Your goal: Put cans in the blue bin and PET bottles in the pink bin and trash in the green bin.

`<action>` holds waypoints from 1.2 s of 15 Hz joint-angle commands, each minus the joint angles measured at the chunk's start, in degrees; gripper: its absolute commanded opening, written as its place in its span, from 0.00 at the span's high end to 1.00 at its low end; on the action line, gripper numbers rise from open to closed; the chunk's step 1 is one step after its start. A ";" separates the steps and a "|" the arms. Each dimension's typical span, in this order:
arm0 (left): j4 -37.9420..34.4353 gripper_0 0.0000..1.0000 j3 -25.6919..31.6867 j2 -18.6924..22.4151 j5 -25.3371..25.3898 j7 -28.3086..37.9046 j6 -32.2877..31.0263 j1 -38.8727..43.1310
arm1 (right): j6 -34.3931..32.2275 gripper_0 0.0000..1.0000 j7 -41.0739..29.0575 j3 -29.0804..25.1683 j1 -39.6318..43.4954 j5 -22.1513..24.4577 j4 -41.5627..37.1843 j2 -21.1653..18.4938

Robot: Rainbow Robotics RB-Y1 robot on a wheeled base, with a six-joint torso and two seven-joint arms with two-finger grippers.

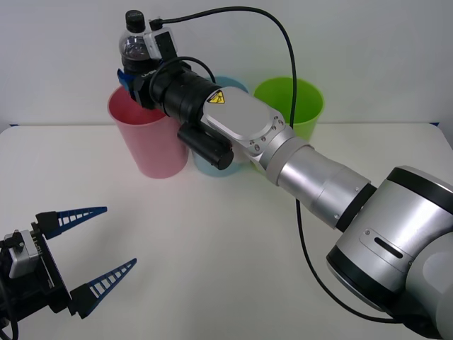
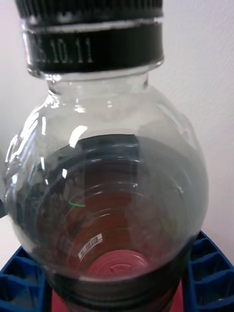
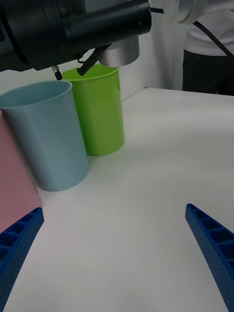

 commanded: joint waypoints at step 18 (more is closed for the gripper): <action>0.00 0.00 0.00 0.00 0.00 0.00 0.00 0.00 | -7.42 0.00 -0.33 -0.05 2.99 -8.80 -15.03 -10.99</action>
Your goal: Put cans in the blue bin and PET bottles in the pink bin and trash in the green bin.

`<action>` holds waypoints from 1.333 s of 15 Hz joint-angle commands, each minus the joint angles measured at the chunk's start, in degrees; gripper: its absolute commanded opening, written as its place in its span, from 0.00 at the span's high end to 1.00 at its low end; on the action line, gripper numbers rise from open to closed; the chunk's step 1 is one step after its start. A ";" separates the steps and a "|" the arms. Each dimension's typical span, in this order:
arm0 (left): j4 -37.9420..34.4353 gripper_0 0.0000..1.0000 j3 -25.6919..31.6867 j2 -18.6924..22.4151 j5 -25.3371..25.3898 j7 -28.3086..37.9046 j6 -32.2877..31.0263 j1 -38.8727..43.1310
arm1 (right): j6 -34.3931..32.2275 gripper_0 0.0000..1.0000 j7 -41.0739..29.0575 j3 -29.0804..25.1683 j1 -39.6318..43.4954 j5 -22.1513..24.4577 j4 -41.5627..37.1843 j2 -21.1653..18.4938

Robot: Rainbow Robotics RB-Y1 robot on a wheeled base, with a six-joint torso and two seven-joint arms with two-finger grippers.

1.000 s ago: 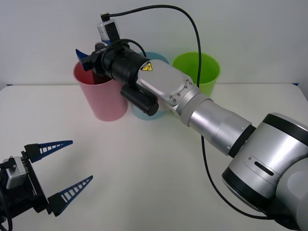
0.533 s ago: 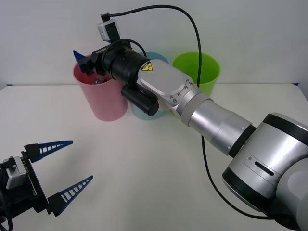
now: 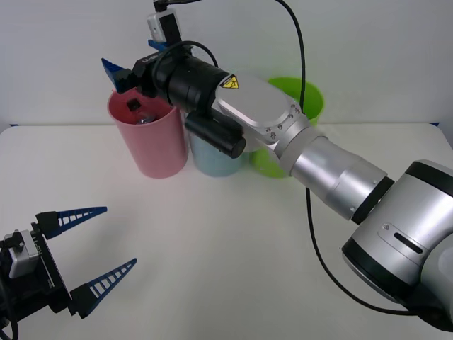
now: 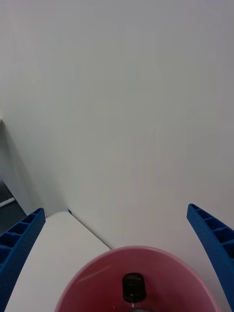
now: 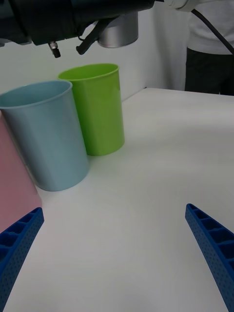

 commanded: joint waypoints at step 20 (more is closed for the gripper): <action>0.00 0.00 0.00 0.00 0.00 0.00 0.00 0.00 | -50.60 0.00 -1.45 -44.67 66.97 10.35 -56.15 -20.43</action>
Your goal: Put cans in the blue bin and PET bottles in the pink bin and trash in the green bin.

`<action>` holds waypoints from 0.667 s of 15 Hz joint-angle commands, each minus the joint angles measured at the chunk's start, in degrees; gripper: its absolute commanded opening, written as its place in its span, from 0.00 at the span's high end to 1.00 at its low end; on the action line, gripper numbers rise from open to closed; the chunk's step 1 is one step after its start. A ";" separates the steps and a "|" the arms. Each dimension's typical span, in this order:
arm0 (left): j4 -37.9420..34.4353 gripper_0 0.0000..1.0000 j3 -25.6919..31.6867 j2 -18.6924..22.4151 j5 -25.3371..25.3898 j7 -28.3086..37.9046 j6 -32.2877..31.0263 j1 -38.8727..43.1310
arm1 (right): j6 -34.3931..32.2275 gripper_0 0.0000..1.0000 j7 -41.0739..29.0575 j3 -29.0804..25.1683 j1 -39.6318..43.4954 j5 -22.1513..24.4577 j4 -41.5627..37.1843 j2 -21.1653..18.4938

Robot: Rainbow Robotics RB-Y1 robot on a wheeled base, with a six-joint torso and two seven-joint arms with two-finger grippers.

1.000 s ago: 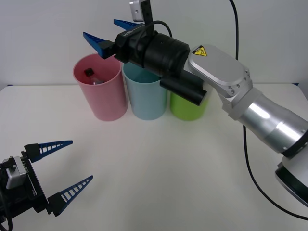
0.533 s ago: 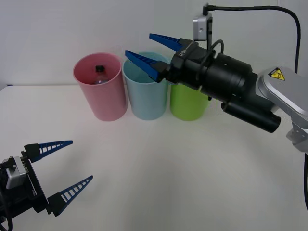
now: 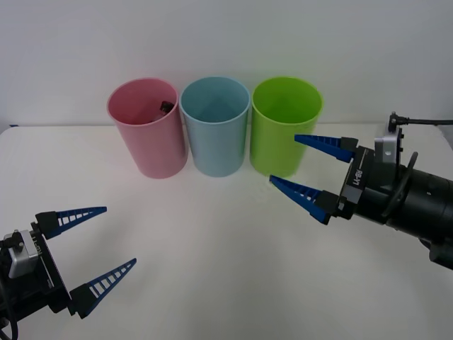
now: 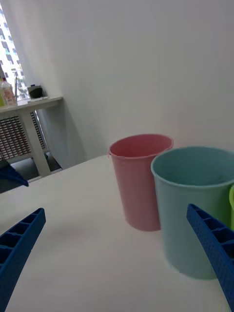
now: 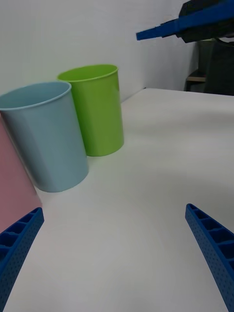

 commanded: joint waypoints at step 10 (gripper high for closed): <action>0.00 0.00 0.00 0.00 0.00 0.00 0.00 0.00 | -24.35 0.00 -0.49 -20.59 10.55 10.28 -0.06 5.86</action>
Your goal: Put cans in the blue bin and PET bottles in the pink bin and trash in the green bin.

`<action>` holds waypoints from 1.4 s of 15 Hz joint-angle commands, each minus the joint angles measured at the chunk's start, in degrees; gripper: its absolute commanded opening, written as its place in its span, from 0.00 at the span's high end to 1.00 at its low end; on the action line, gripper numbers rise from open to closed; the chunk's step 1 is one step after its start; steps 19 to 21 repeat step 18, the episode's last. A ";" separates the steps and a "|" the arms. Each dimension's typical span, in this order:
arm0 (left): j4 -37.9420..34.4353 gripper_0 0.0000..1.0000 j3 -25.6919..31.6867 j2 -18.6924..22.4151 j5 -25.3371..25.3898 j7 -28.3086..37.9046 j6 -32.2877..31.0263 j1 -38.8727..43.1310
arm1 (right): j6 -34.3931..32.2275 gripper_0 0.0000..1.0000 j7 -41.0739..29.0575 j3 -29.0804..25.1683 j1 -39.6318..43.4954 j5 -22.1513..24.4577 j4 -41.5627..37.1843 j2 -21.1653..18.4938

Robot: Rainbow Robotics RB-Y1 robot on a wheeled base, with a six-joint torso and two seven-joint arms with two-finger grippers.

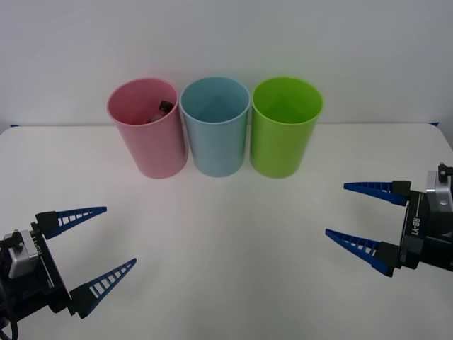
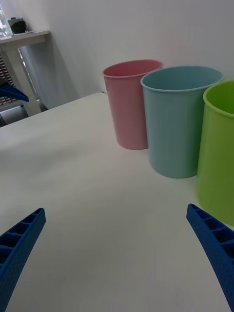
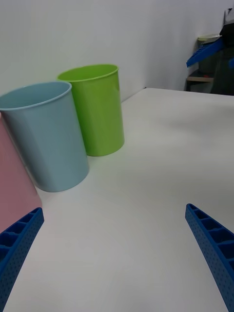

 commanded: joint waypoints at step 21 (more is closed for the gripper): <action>0.00 0.00 0.00 0.00 0.00 0.00 0.00 0.00 | -0.94 0.00 1.64 -2.44 4.68 -1.91 -0.15 0.08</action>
